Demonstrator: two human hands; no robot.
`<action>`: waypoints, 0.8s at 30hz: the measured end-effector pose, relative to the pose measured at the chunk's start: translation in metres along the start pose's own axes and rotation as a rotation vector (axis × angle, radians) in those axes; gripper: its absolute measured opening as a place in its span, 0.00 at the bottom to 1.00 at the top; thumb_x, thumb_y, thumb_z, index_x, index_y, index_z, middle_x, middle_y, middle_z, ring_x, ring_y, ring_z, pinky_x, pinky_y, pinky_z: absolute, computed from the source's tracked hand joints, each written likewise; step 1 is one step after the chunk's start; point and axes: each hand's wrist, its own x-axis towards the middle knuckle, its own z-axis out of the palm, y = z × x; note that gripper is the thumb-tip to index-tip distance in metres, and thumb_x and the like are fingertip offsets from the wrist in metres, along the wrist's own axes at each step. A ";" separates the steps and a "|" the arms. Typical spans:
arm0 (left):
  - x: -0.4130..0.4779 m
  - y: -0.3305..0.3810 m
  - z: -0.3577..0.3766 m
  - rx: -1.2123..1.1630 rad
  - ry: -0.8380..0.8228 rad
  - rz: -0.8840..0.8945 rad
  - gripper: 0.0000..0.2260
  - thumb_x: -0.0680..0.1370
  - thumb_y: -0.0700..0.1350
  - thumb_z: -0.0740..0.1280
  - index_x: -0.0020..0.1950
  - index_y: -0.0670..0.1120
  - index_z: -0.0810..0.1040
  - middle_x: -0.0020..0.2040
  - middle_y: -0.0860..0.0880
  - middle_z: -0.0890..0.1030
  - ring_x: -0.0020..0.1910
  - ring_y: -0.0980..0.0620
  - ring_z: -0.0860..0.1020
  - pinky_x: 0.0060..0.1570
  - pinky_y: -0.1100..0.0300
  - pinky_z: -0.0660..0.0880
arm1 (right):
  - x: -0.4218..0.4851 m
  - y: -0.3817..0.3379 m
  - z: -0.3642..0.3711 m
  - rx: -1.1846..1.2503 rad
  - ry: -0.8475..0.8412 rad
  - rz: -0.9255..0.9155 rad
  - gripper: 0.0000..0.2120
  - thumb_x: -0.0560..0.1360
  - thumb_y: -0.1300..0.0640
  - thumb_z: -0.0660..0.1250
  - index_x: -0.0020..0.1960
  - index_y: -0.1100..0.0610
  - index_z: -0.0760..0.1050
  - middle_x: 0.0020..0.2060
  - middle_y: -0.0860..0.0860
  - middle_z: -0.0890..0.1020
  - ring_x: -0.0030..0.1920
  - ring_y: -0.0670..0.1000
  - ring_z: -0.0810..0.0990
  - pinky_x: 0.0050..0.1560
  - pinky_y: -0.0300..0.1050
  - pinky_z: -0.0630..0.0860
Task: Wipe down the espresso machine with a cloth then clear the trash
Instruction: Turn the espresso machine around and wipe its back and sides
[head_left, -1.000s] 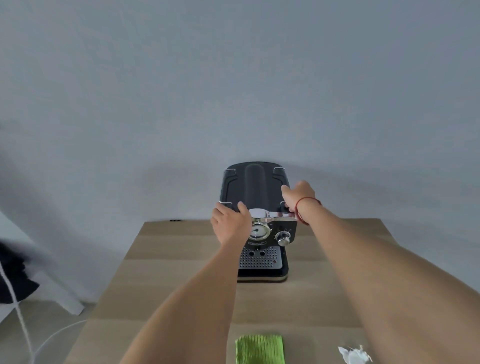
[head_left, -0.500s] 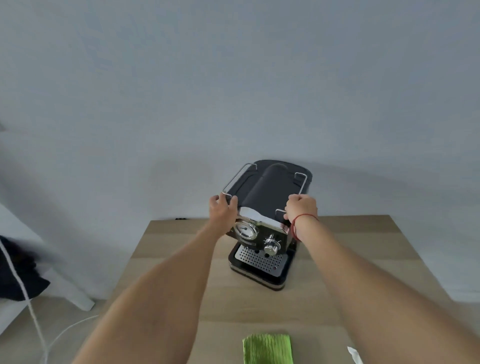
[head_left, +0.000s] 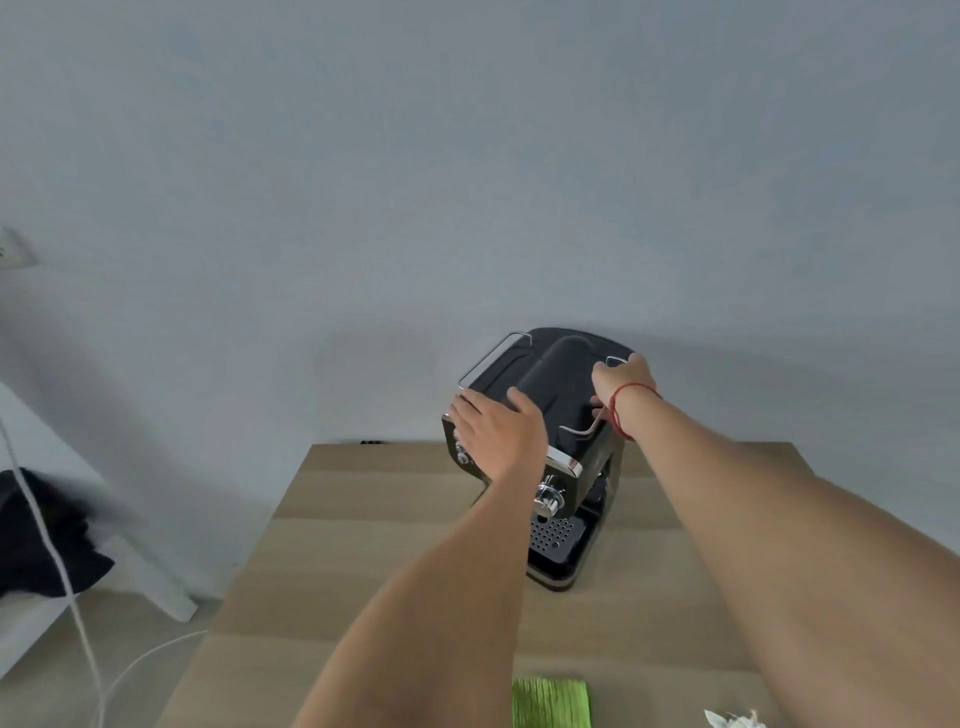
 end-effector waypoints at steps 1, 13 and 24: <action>-0.002 0.001 0.002 0.004 -0.008 -0.003 0.30 0.82 0.53 0.53 0.78 0.36 0.51 0.78 0.40 0.54 0.78 0.44 0.49 0.77 0.52 0.46 | 0.003 -0.001 0.001 -0.078 0.009 -0.031 0.23 0.78 0.58 0.59 0.72 0.59 0.62 0.63 0.58 0.74 0.56 0.59 0.80 0.54 0.54 0.80; 0.017 -0.012 0.012 -0.053 0.084 0.016 0.30 0.81 0.54 0.56 0.78 0.39 0.54 0.78 0.45 0.57 0.78 0.50 0.51 0.75 0.58 0.47 | 0.038 0.002 -0.003 -0.516 0.113 -0.204 0.13 0.79 0.64 0.58 0.56 0.64 0.80 0.55 0.63 0.81 0.57 0.64 0.79 0.56 0.50 0.75; 0.100 -0.025 -0.006 -0.003 -0.140 0.224 0.15 0.78 0.54 0.61 0.41 0.42 0.71 0.40 0.45 0.76 0.42 0.43 0.77 0.42 0.51 0.73 | 0.011 0.015 0.007 -0.464 0.147 -0.202 0.16 0.81 0.57 0.59 0.55 0.68 0.78 0.49 0.63 0.83 0.46 0.62 0.84 0.49 0.53 0.82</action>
